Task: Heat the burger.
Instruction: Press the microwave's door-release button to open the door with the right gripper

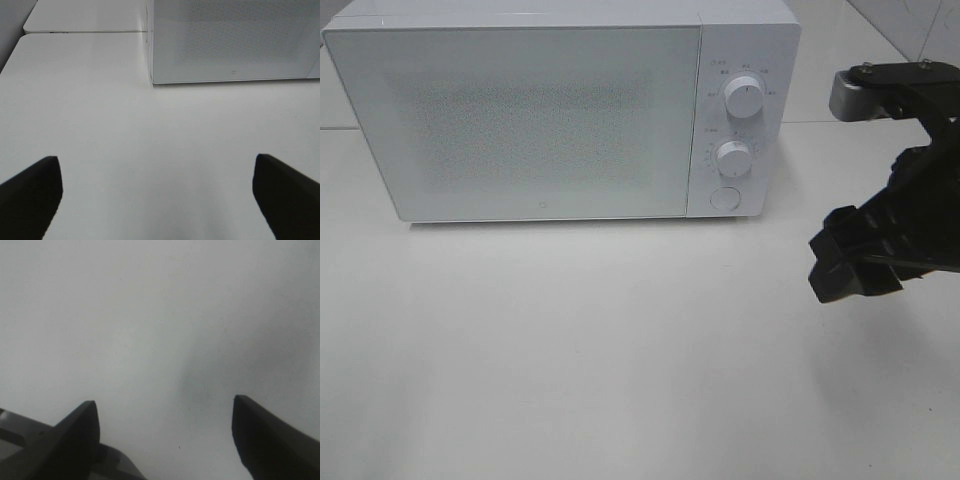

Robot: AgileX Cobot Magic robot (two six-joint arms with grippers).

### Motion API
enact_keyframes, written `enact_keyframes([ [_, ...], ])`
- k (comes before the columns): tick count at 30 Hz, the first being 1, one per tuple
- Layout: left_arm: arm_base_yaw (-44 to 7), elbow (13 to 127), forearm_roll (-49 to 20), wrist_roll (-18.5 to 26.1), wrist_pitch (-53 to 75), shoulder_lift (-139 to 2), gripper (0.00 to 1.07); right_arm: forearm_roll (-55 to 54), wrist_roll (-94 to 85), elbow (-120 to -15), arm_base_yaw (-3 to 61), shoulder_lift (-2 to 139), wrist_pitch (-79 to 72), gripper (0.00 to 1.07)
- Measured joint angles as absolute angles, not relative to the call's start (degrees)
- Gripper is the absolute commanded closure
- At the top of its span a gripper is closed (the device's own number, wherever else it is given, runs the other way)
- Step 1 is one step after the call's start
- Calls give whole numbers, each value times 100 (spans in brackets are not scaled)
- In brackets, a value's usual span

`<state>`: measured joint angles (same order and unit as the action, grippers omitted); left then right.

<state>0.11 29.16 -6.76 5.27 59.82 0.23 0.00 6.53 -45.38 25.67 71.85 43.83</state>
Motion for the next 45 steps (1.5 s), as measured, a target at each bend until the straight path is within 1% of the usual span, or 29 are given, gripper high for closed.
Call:
enact_keyframes([
  [6,11,2916,-676,527,5982,23,9,0,693,-4572,2550,7179,5208,38],
  [17,11,2916,-676,527,5982,23,9,52,716,-4572,2550,6979,5477,38],
  [19,11,2916,-676,527,5982,23,9,120,728,-4572,2550,6343,5409,38],
  [22,11,2916,-676,527,5982,23,9,138,728,-4572,2550,6131,5374,38],
  [24,11,2916,-676,527,5982,23,9,160,728,-4572,2550,5386,5283,38],
  [26,11,2916,-676,527,5982,23,9,178,728,-4532,2550,5197,5254,38],
  [30,11,2916,-676,527,5982,23,9,355,733,-4085,2550,4320,5260,38],
  [32,11,2916,-676,527,5982,23,9,372,739,-4005,2550,4183,5260,38],
  [36,11,2916,-676,527,5982,23,9,435,796,-3570,2550,3415,5300,38],
  [39,11,2916,-676,527,5982,23,9,435,814,-3495,2550,3272,5306,38],
  [41,11,2916,-676,527,5982,23,9,441,882,-3243,2550,2796,5466,38],
  [45,11,2916,-676,527,5982,23,9,464,882,-3071,2498,2475,5586,38],
])
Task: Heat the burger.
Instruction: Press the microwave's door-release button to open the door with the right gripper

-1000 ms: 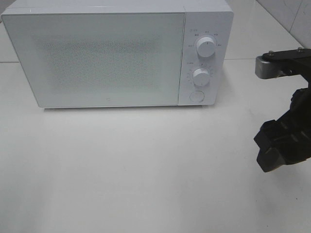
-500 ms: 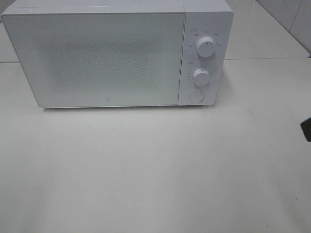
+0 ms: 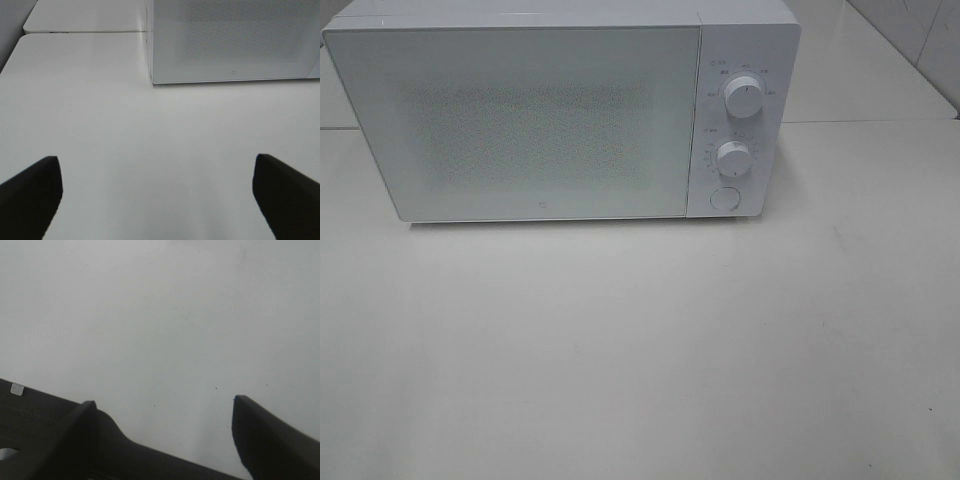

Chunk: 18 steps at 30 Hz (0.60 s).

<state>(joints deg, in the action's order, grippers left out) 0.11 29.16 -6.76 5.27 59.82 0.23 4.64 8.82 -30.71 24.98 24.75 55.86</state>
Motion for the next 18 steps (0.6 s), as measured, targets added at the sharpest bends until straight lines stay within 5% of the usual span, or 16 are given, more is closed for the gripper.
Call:
enact_keyframes([
  [9,11,2916,-676,527,5982,23,9,458,882,-2916,1238,1249,5735,38],
  [18,11,2916,-676,527,5982,23,9,458,882,-2911,1060,143,5752,38],
])
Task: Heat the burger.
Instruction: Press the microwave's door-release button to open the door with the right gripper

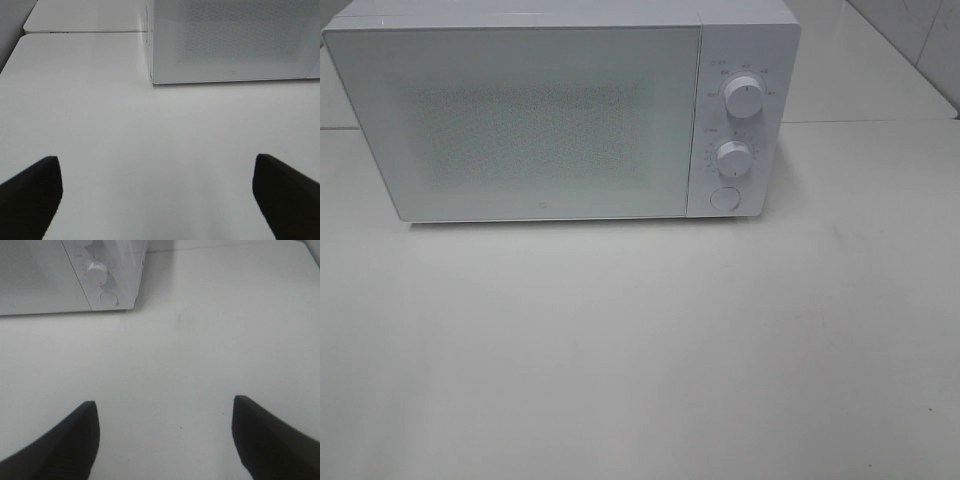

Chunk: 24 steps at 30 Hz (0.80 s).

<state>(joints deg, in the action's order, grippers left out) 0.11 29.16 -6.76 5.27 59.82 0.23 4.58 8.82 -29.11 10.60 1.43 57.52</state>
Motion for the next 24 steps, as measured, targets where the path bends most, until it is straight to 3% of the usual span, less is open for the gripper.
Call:
enact_keyframes([
  [24,11,2916,-682,527,5982,23,9,435,882,-2911,1054,-29,5752,38],
])
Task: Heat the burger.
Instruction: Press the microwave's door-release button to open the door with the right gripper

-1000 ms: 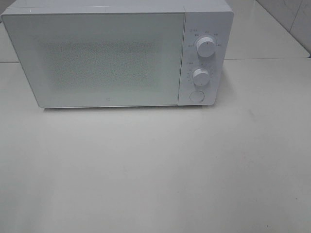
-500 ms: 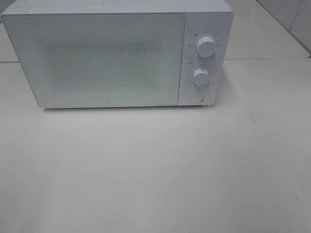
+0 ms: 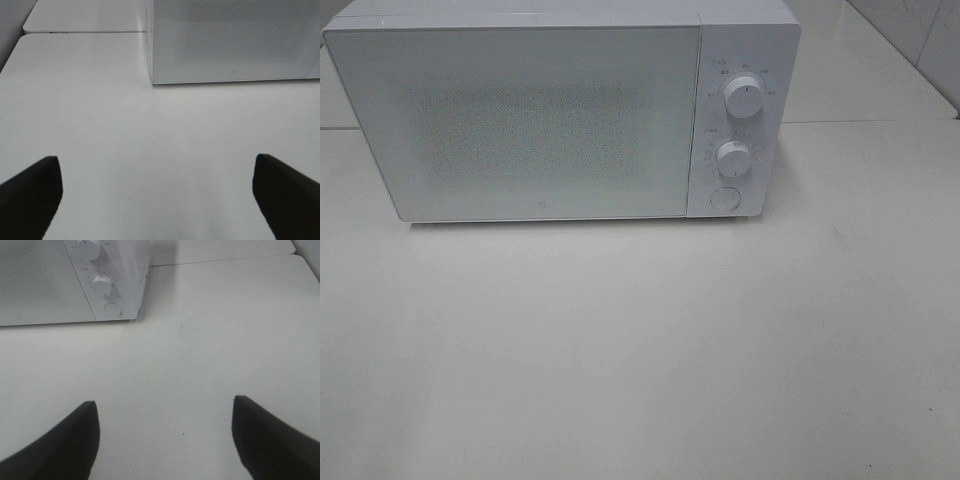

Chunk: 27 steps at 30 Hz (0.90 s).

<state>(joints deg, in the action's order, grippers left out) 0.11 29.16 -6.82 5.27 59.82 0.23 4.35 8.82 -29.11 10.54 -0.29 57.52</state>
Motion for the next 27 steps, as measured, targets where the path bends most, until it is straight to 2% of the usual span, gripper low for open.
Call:
enact_keyframes([
  [13,11,2916,-682,527,5982,23,9,418,882,-2991,1054,458,5506,36],
  [27,11,2916,-682,527,5982,23,9,418,882,-2521,1054,2189,3123,36],
])
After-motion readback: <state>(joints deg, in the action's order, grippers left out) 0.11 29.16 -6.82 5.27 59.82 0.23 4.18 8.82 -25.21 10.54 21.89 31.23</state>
